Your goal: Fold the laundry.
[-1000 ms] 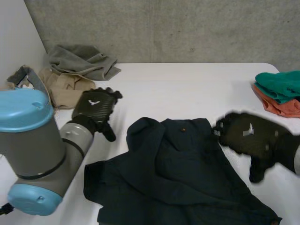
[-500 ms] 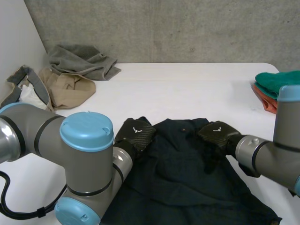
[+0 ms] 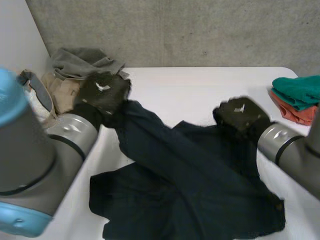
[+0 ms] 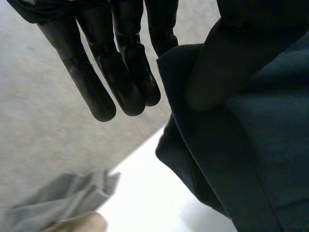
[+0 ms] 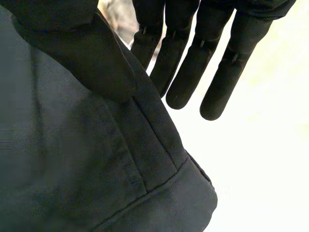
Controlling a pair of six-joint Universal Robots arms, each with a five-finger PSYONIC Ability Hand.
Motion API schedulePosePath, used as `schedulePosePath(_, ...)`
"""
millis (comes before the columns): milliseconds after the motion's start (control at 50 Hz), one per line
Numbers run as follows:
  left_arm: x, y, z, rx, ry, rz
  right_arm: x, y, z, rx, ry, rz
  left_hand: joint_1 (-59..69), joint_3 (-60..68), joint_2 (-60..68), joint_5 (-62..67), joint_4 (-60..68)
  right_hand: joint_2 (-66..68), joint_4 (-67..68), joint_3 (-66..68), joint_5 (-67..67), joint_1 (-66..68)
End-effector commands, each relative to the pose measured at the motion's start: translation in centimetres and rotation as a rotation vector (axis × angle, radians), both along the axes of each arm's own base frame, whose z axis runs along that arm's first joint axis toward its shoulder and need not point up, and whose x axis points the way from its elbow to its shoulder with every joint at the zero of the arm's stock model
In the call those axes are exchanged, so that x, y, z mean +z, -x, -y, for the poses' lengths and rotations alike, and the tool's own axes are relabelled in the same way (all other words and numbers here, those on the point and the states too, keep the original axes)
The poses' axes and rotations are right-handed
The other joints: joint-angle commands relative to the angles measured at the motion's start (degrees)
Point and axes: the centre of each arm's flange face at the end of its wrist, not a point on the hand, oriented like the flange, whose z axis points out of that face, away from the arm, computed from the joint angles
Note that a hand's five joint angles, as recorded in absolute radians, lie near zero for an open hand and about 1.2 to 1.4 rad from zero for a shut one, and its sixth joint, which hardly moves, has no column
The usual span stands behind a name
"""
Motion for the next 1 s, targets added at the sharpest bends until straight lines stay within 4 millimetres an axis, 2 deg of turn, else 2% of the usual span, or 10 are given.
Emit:
schedulePosePath(20, 6.7, -2.6, -2.1, 0.028, 0.146, -0.107, 10.0, 0.7, -2.6, 0.020, 0.247, 0.052, 14.57, 11.63, 11.42, 13.95, 11.50, 12.71, 11.43, 11.77, 12.74, 17.29)
schedulePosePath(120, 11.1, -3.9, -4.1, 0.026, 0.268, -0.199, 16.8, 1.6, -4.8, 0.007, 0.432, 0.109, 14.57, 11.63, 11.42, 13.95, 11.50, 12.71, 11.43, 11.77, 12.74, 17.29)
schedulePosePath(220, 10.9, -4.0, -4.3, 0.021, 0.256, -0.220, 17.9, 1.8, -5.4, 0.012, 0.433, 0.106, 14.57, 11.63, 11.42, 13.95, 11.50, 12.71, 11.43, 11.77, 12.74, 17.29)
schedulePosePath(440, 2.2, -0.6, 0.8, 0.027, 0.044, -0.085, 11.0, 0.7, 1.3, -0.016, 0.242, -0.016, 14.57, 11.63, 11.42, 13.95, 11.50, 12.71, 11.43, 11.77, 12.74, 17.29)
schedulePosePath(540, 1.9, 2.0, 5.2, 0.034, 0.153, -0.143, 8.2, -1.8, 5.5, 0.002, 0.268, -0.043, 14.57, 11.63, 11.42, 13.95, 11.50, 12.71, 11.43, 11.77, 12.74, 17.29)
schedulePosePath(680, 1.5, 6.0, 12.6, 0.083, 0.371, -0.127, 7.0, -5.3, 13.2, -0.124, 0.650, 0.094, 14.57, 11.63, 11.42, 13.95, 11.50, 12.71, 11.43, 11.77, 12.74, 17.29)
schedulePosePath(720, 0.9, 6.8, 14.3, 0.107, 0.435, -0.090, 5.9, -5.9, 14.9, -0.159, 0.744, 0.137, 14.57, 11.63, 11.42, 13.95, 11.50, -15.64, -16.92, -16.59, -15.61, -11.07)
schedulePosePath(740, 0.7, 7.1, 14.8, 0.113, 0.454, -0.081, 4.5, -6.3, 15.6, -0.160, 0.760, 0.139, 14.57, 11.63, 11.42, 13.95, 11.50, -57.29, -58.57, -58.23, -57.26, -52.71)
schedulePosePath(800, -0.5, 7.5, 16.4, 0.140, 0.499, -0.050, 2.7, -6.7, 16.1, -0.162, 0.743, 0.109, -49.81, -52.75, -52.96, -50.44, -52.88, -57.29, -58.57, -58.23, -57.26, -52.71)
schedulePosePath(1000, -3.7, 6.4, 14.4, 0.128, 0.380, 0.032, 1.5, -5.2, 12.2, -0.125, 0.511, -0.008, -55.43, -58.37, -58.58, -56.05, -58.50, -57.29, -58.57, -58.23, -57.26, -52.71)
